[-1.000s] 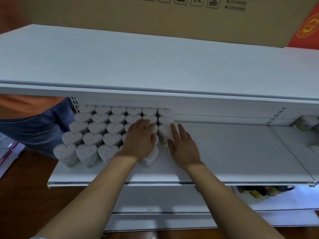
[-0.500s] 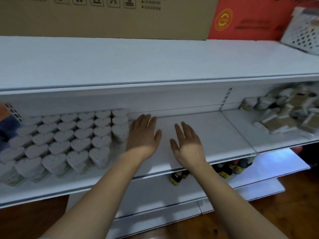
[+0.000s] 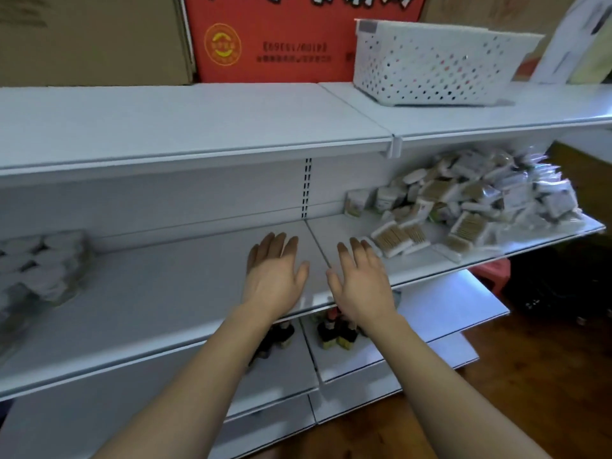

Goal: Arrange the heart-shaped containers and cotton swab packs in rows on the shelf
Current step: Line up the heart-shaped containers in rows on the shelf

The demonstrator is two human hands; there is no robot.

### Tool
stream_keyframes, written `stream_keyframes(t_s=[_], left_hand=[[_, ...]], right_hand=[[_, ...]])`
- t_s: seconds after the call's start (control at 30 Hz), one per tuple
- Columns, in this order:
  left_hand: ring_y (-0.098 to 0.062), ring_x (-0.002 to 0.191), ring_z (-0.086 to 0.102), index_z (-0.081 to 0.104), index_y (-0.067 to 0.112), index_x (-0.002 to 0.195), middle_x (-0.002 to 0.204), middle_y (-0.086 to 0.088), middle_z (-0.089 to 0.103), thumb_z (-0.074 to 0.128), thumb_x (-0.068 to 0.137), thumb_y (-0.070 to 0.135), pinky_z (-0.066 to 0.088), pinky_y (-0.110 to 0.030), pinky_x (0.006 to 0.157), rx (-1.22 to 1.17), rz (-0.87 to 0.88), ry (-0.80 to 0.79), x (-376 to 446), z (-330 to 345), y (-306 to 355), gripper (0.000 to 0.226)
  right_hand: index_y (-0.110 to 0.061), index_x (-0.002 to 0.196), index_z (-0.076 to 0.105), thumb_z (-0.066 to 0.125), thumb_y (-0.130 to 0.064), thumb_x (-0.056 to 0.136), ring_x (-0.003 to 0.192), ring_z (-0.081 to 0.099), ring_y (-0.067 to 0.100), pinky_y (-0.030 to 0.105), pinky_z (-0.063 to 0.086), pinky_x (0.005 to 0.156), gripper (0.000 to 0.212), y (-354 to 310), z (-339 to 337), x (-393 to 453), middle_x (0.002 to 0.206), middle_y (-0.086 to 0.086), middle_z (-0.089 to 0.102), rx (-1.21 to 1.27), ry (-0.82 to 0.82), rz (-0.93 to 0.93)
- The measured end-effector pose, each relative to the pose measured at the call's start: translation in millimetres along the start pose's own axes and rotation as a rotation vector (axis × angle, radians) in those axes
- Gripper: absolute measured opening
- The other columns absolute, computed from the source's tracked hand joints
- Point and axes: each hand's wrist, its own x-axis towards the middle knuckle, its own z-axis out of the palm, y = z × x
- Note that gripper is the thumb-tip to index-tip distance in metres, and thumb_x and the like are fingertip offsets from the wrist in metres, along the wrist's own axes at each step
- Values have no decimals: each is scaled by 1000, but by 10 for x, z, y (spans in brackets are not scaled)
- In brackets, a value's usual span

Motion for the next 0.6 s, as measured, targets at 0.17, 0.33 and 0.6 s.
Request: stream_keyframes(t_s=[0.17,0.33,0.6], left_hand=[[-28,150,19,30,16,155,162,-9,28,40,103,44,12,-41,123,-24,64,-34,440,312,519,60],[-27,150,19,26,17,156,162,-7,25,35,104,46,15,-42,122,-20,100,-124,1094,668,859,60],[-34,148,23,23,8,155,161,-16,24,43,102,38,26,-47,119,34,74,-149,2020,1069,1248,65]], right_hand=[[-3,129,60,48,-41,90,121,50,42,50,47,98,56,793,-17,235,130,23,58,-10,-12,117],[-6,132,58,49,-40,88,128,45,41,50,45,101,56,1358,-6,520,135,19,55,-20,-66,151],[-5,132,59,49,-31,90,126,50,45,53,46,102,50,1974,148,1003,133,20,58,77,-22,-23]])
